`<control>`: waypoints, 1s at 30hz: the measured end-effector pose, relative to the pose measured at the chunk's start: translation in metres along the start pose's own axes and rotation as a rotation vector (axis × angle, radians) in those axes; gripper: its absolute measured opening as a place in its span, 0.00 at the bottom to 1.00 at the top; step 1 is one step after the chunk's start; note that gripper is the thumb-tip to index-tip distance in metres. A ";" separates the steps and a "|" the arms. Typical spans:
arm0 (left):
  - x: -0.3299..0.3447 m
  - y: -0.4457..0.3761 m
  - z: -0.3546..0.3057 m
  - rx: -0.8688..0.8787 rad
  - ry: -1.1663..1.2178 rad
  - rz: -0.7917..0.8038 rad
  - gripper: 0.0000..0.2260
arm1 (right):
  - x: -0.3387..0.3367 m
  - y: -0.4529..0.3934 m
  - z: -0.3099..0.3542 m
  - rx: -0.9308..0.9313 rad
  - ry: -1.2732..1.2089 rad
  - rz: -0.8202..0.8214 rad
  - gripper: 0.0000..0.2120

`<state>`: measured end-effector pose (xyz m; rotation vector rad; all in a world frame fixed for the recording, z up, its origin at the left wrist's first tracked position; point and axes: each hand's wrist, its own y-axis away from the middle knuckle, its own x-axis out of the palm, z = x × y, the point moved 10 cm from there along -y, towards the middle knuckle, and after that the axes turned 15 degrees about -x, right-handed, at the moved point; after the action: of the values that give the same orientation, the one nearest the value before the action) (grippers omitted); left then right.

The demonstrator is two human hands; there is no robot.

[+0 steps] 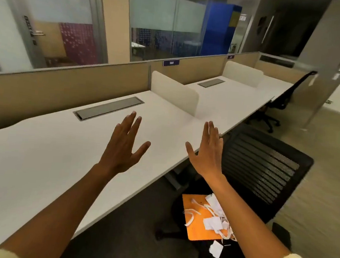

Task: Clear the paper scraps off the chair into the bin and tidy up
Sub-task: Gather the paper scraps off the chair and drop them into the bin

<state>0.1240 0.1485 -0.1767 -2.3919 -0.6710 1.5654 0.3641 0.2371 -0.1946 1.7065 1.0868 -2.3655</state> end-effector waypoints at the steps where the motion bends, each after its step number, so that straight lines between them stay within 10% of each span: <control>1: 0.010 0.005 -0.004 0.014 0.018 0.022 0.36 | 0.004 0.012 -0.009 0.019 0.004 0.018 0.41; 30: 0.216 0.115 -0.089 0.081 -0.015 0.506 0.36 | 0.049 0.260 -0.202 0.580 0.064 0.372 0.46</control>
<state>0.3070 0.1574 -0.3615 -2.6212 0.0105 1.7427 0.6160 0.1684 -0.4007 1.9253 0.0412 -2.5194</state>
